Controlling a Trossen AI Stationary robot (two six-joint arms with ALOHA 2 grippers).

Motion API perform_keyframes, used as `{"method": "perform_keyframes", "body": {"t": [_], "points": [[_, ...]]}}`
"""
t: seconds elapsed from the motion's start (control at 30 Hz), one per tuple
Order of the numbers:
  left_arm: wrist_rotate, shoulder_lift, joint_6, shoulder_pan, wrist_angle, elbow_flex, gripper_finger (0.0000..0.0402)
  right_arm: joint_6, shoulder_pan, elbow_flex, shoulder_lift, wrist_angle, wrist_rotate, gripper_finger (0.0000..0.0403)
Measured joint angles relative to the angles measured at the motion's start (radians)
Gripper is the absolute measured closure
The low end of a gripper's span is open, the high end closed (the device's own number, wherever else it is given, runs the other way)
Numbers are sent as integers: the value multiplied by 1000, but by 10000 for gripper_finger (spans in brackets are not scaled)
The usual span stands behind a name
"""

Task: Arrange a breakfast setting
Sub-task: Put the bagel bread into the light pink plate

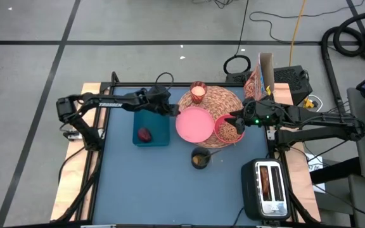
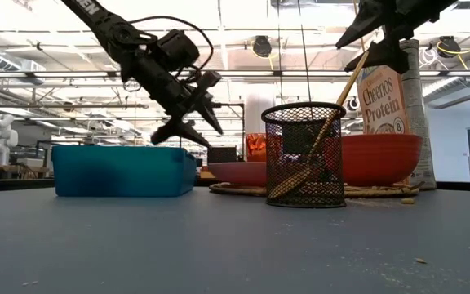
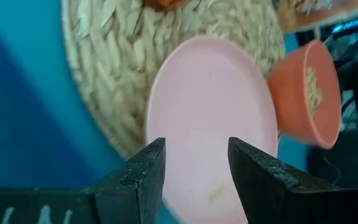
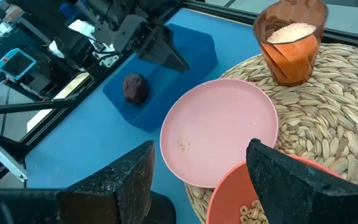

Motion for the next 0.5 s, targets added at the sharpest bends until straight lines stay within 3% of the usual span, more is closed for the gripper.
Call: {"method": "perform_keyframes", "body": {"t": [0.1, 0.23, 0.4, 0.5], "points": [[4, -30, 60, 1, 7, 2, 222, -63, -1, 0, -4, 42, -59, 158], [7, -79, 169, -4, 7, 0, 222, -128, 0, 0, -19, 184, -213, 158], [10, -127, 234, -9, 20, 0, 222, -103, 0, 0, -47, 339, -366, 158], [10, -142, 255, -10, 21, -1, 222, -43, 0, 0, -73, 358, -393, 158]]}}
